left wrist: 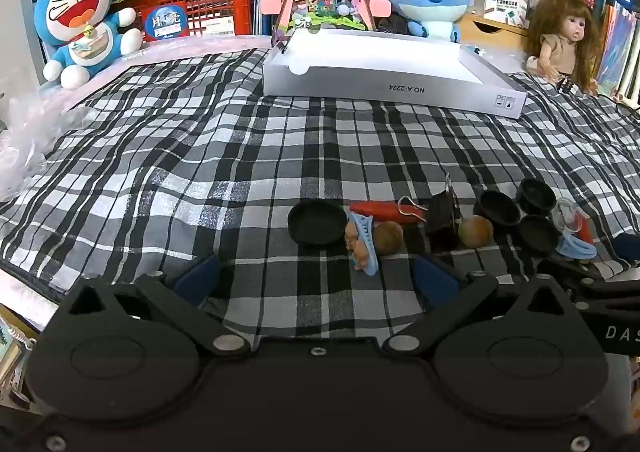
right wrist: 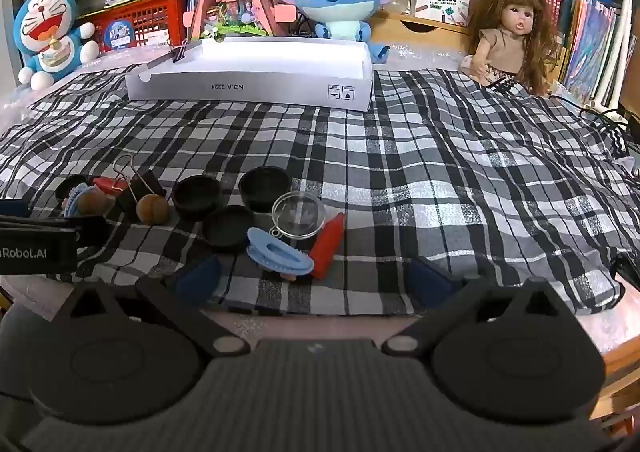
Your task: Organize rigid objects
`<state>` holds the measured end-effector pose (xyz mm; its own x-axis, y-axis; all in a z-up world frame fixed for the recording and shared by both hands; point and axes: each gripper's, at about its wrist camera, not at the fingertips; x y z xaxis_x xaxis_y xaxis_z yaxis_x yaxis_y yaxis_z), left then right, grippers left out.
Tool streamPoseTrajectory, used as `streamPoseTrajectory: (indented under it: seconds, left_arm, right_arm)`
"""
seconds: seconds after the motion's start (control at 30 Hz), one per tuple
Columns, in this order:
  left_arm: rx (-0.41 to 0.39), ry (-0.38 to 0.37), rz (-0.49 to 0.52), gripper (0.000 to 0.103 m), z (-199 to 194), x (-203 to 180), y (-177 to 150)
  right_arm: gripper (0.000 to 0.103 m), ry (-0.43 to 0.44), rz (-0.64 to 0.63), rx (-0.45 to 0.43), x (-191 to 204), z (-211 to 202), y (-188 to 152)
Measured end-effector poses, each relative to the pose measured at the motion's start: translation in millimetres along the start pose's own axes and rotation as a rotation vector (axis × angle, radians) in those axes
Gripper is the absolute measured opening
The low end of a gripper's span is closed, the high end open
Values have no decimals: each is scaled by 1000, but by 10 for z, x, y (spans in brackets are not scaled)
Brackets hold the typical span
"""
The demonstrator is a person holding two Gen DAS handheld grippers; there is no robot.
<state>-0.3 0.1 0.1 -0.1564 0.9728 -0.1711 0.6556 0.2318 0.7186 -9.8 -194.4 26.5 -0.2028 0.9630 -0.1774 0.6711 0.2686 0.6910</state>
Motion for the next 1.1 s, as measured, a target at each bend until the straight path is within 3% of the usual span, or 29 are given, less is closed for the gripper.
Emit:
streamPoseTrajectory:
  seconds: [1.1]
  left_arm:
    - [17, 16, 7, 103, 11, 0, 3]
  right_arm:
    - [103, 0, -5, 3, 7, 3, 11]
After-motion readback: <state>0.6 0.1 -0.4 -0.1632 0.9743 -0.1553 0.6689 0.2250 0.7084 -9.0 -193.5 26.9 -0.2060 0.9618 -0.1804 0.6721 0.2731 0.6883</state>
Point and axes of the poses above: each gripper's, at about its wrist camera, not at the fingertips, and z roughly the way its jaws point, x to its left, y to its top, and after that the axes turned 12 degrees about -z, right-handed
